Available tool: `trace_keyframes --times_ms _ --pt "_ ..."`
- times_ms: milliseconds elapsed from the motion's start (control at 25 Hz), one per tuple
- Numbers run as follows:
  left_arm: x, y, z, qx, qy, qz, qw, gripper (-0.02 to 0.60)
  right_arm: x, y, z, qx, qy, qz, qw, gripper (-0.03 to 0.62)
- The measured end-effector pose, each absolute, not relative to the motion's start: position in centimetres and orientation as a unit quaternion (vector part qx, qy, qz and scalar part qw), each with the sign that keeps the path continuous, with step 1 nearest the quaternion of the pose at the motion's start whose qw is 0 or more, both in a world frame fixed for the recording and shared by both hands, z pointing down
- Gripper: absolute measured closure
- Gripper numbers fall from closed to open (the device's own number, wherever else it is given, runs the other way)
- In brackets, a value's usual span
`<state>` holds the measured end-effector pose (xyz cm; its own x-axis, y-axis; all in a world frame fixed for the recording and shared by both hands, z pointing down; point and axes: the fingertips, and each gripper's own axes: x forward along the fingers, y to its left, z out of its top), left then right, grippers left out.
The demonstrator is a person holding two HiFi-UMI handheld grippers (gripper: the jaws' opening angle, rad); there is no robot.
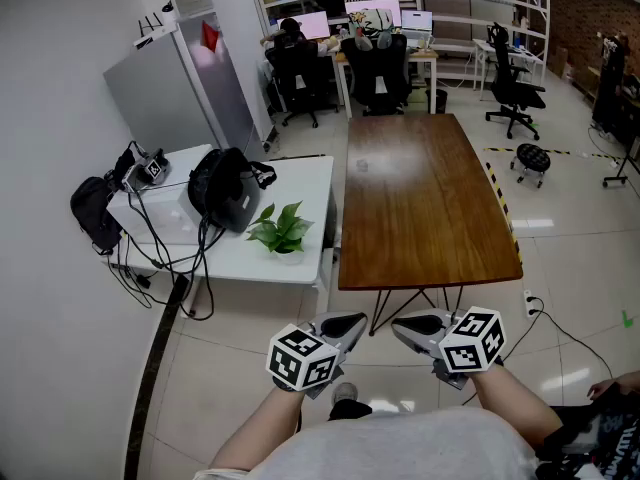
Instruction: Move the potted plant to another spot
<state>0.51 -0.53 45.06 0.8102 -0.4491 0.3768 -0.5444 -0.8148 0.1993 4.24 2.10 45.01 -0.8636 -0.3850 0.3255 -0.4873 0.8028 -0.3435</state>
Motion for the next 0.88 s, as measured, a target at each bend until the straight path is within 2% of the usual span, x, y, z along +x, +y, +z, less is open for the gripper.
trace_keyframes --times_ms 640,880 --pt "-11.4 -15.6 47.8 0.930 -0.271 0.166 0.182 0.588 -8.3 -12.3 46.7 0.204 -0.949 0.187 0.148 0.543" --pt "-15.5 -18.9 49.4 0.928 -0.270 0.176 0.190 0.588 -11.7 -16.2 48.5 0.212 -0.947 0.173 0.169 0.498"
